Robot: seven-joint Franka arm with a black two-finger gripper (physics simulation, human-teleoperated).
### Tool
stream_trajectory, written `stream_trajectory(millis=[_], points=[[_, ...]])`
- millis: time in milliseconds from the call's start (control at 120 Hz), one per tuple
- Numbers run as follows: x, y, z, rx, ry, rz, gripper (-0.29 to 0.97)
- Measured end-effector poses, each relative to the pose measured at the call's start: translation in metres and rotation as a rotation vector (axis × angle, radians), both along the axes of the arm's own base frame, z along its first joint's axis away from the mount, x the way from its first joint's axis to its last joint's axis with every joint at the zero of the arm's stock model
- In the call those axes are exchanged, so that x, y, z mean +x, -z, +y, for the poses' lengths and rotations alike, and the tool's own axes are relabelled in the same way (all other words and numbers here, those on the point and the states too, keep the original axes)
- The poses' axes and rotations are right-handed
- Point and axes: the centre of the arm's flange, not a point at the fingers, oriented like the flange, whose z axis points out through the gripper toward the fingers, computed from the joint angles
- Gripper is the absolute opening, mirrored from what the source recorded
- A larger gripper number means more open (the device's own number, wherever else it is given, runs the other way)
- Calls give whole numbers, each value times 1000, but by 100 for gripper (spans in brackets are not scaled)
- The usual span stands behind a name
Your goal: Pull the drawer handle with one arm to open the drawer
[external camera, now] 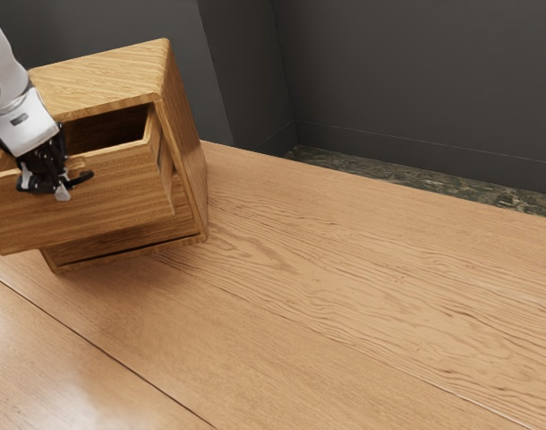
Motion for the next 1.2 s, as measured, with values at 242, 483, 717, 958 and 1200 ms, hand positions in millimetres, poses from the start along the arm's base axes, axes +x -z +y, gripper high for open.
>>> stream_trajectory(millis=[242, 483, 717, 958, 1200], points=[[-46, 0, -23, -32, -81, -34, -7], [-63, 3, -55, -35, -114, -51, -11], [-75, 2, -82, -27, -129, -74, -13], [-75, 3, -86, -19, -168, -78, -12], [-76, 5, -87, -32, -197, -69, -3]])
